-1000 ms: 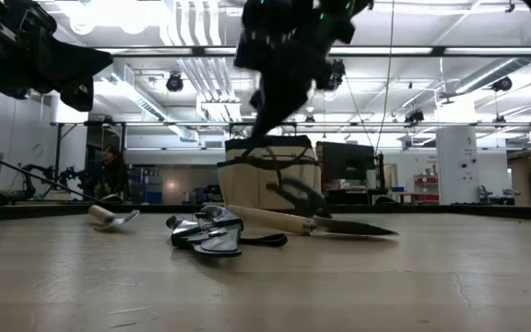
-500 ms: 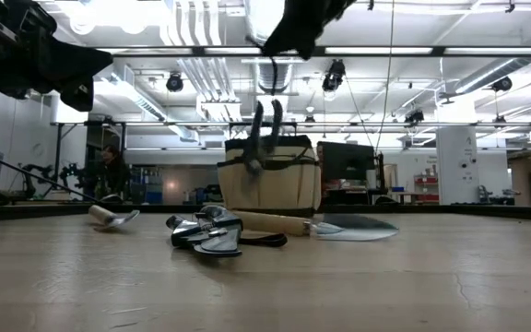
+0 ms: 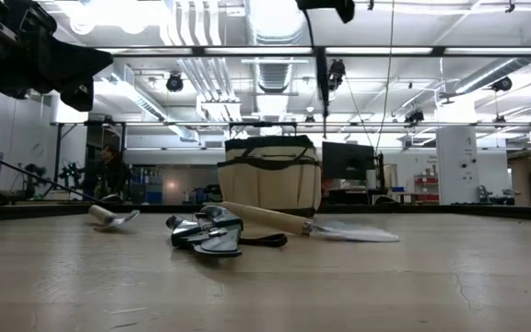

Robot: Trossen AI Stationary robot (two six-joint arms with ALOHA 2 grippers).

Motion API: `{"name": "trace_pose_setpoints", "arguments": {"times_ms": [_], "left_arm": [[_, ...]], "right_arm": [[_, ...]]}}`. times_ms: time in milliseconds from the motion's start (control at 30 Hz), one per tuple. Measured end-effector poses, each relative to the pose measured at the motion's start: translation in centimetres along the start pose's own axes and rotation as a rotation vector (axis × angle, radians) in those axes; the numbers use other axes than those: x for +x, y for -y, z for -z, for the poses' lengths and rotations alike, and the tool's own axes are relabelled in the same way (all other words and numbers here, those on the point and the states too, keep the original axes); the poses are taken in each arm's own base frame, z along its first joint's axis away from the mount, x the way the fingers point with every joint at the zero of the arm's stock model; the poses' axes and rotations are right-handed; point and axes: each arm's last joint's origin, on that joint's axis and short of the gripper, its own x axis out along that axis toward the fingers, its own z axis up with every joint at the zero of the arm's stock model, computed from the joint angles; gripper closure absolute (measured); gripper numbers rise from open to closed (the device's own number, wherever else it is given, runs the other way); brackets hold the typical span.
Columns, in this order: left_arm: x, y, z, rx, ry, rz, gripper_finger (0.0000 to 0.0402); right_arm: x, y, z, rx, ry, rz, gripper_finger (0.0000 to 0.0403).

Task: Pick & Place Garden tools in Gardening bag
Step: Put the top right shear scissors into the gardening bag

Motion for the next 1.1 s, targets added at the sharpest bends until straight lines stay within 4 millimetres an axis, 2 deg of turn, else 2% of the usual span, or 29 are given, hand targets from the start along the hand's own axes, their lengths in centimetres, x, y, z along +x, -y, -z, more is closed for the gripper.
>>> {"name": "trace_pose_setpoints", "arguments": {"times_ms": [200, 433, 1100], "left_arm": [[0.0, 0.0, 0.0, 0.0, 0.0, -0.001, 0.0389], [0.0, 0.0, 0.0, 0.0, 0.0, 0.0, 0.0389], [0.0, 0.0, 0.0, 0.0, 0.0, 0.0, 0.0389]], "right_arm": [[-1.4, 2.4, -0.2, 0.018, 0.025, 0.083, 0.0395], [-1.5, 4.4, 0.0, 0.002, 0.015, 0.137, 0.0395], [2.4, 8.2, 1.7, -0.084, -0.069, 0.158, 0.0395]]}}
